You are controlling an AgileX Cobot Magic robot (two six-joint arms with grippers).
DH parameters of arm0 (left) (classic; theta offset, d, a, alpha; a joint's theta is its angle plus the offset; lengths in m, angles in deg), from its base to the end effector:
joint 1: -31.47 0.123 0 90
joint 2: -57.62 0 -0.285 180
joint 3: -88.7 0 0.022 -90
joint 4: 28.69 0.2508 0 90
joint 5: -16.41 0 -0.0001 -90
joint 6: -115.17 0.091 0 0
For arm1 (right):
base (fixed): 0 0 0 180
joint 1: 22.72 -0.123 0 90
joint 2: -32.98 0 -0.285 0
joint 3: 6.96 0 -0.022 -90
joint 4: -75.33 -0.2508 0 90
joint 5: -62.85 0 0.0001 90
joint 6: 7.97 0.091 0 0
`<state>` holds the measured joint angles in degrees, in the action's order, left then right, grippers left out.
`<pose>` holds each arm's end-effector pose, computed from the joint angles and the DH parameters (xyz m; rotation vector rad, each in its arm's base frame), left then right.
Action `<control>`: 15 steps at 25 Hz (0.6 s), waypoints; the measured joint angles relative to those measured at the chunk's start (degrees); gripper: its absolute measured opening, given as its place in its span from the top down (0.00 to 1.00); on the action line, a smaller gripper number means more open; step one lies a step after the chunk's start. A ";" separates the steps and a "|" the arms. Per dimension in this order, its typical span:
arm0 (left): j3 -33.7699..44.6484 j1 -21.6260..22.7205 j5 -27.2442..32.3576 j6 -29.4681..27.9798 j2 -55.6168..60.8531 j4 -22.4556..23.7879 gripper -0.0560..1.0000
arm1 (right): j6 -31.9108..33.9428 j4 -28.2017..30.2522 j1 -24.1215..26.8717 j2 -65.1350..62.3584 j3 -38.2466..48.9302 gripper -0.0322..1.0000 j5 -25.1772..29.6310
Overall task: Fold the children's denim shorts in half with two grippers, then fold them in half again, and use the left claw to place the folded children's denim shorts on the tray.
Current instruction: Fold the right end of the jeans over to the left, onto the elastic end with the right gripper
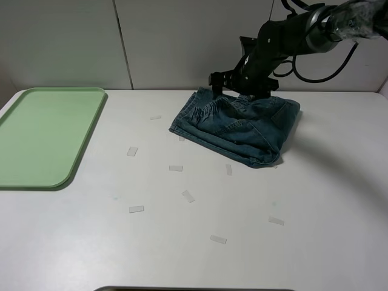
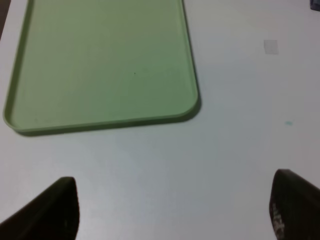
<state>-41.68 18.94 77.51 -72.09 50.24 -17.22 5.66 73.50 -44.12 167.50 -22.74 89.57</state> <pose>-0.0014 0.0165 0.2730 0.0854 2.0430 0.0250 0.4481 0.1770 0.1499 -0.1427 2.5566 0.2679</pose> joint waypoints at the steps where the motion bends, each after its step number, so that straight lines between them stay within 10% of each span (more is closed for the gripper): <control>1: 0.00 0.00 0.00 0.00 0.00 0.00 0.22 | 0.00 0.00 0.00 0.00 0.00 0.30 0.05; 15: 0.00 0.00 0.00 0.00 0.00 0.00 0.22 | -1.85 0.09 -0.54 0.00 6.42 0.30 -1.52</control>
<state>-41.68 18.94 77.51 -72.09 50.24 -17.22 3.80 73.59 -44.67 167.50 -16.32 88.05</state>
